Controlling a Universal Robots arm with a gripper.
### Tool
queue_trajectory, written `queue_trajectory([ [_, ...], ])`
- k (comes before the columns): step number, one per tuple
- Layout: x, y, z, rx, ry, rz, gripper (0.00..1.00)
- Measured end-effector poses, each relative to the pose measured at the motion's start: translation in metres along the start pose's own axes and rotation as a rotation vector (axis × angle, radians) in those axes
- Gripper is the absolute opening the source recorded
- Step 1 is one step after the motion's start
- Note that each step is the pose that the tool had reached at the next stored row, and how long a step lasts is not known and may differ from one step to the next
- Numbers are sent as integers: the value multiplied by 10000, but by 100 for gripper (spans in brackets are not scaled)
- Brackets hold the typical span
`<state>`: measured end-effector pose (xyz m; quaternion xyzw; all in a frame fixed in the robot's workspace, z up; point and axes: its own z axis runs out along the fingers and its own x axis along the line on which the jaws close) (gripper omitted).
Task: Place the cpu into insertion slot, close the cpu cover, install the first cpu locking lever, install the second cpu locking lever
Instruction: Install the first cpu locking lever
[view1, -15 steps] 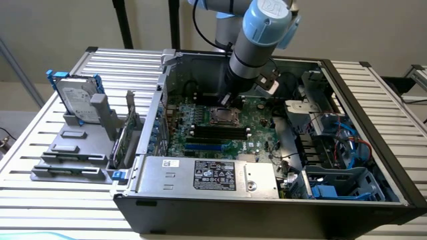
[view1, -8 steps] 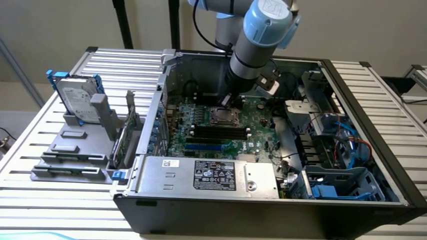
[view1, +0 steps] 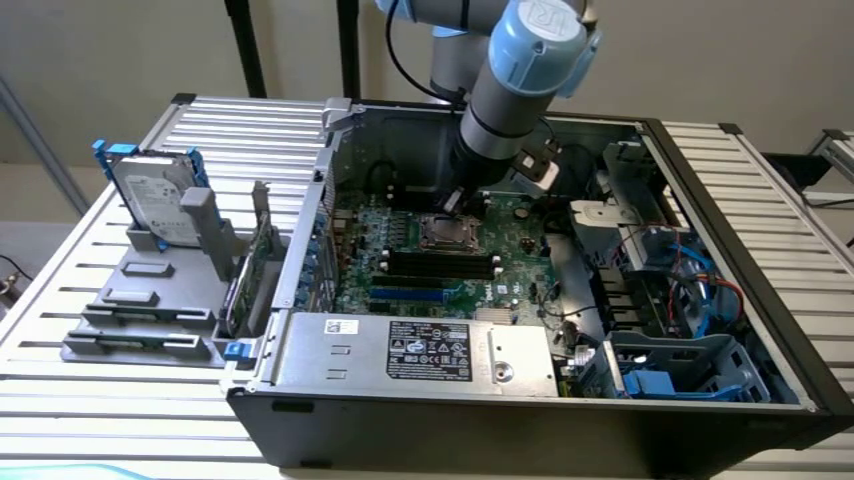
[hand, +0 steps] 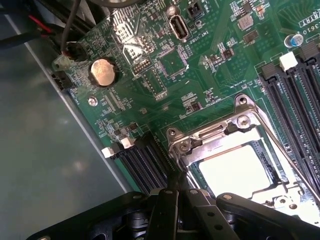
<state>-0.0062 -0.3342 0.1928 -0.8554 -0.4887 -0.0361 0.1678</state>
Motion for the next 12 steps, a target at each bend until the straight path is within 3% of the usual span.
queue_trajectory([
  [5,-2,18,-4,40,0,-101,11],
  [12,10,57,-12,129,88,-208,11],
])
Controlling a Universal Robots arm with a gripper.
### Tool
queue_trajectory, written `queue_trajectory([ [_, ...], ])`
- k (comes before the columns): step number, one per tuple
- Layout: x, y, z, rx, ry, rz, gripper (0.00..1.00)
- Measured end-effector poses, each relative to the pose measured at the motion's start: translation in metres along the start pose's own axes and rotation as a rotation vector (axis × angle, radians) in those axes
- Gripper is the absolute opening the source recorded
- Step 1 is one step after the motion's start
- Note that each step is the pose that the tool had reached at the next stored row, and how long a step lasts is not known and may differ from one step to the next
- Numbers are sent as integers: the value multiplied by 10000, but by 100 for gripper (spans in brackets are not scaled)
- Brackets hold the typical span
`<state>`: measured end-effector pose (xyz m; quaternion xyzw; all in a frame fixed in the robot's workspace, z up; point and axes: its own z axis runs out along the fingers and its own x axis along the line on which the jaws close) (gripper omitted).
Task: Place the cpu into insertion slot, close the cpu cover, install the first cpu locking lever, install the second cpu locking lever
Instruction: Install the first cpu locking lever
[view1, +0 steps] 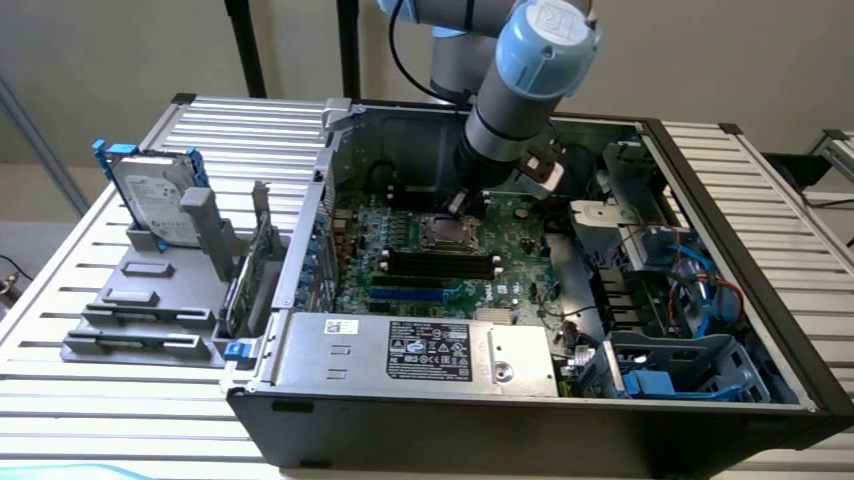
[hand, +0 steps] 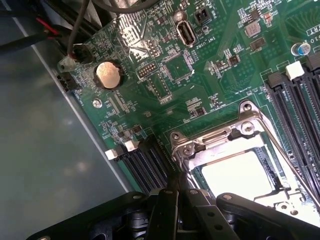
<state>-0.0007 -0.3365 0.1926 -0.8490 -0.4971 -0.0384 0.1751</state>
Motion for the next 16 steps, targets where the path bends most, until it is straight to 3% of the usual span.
queue_trajectory([
  [16,-30,30,-9,181,73,-351,11],
])
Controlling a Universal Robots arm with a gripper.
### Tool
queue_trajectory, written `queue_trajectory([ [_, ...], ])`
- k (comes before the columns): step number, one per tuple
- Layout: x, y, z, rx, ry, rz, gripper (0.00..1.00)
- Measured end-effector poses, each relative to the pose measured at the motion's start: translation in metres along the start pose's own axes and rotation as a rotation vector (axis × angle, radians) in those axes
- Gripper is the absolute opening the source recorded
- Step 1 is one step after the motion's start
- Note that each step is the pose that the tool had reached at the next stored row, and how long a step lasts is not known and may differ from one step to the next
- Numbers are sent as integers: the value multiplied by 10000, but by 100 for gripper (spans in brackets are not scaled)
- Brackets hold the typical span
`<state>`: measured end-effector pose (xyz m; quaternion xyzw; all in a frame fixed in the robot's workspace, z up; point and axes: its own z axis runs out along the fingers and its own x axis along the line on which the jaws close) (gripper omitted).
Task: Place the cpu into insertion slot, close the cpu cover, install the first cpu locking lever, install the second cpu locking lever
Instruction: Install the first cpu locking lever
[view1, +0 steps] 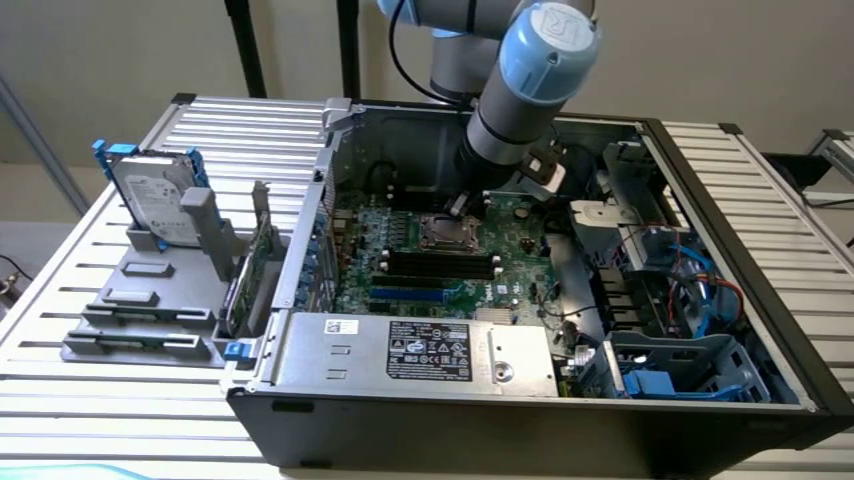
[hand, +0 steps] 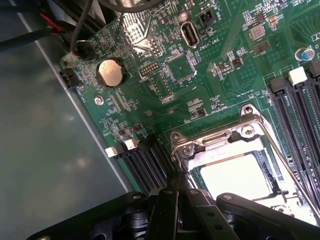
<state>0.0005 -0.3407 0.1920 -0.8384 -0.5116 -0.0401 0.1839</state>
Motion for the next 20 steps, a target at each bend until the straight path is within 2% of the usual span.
queue_trajectory([
  [8,-1,15,10,61,38,-100,11],
  [17,1,19,11,152,172,-172,11],
  [20,-2,21,10,158,177,-177,11],
])
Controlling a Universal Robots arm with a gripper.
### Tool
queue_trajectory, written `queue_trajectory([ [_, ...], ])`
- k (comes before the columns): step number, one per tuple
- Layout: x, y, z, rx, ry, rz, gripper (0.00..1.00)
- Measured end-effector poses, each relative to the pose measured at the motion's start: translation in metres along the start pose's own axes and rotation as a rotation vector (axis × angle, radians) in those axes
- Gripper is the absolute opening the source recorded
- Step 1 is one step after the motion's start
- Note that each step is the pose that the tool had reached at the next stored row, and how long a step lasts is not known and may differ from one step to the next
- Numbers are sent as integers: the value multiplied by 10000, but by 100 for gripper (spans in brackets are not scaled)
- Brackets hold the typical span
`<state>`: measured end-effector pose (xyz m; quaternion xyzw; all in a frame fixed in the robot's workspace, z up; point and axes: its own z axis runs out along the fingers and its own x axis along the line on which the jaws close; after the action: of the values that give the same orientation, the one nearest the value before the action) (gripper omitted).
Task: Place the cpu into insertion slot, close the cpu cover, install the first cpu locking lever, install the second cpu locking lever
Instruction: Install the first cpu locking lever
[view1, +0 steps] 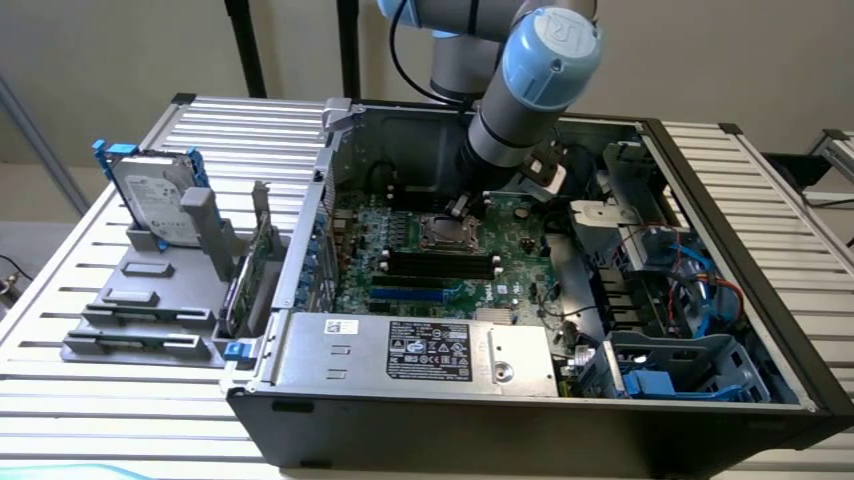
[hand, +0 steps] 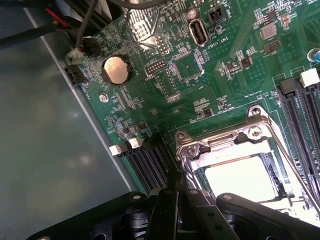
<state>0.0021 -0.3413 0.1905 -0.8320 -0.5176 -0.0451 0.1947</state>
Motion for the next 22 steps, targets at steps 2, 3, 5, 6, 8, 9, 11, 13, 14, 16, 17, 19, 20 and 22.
queue_trajectory([
  [2,-3,3,-2,-1,-1,1,11],
  [3,-5,4,-3,-1,-1,1,11],
  [5,-11,9,-6,1,2,0,11],
  [6,-15,12,-7,1,4,1,11],
  [8,-23,16,-10,6,13,0,11],
  [9,-27,17,-9,11,22,-1,11],
  [11,-31,20,-7,22,44,-5,11],
  [13,-33,22,-3,37,73,-9,11],
  [14,-35,23,-1,46,88,-11,11],
  [16,-36,24,0,67,129,-16,11],
  [17,-36,24,2,80,154,-20,11],
  [19,-37,24,2,97,187,-25,11],
  [20,-36,24,2,103,198,-27,11],
  [22,-36,25,3,105,203,-28,11],
])
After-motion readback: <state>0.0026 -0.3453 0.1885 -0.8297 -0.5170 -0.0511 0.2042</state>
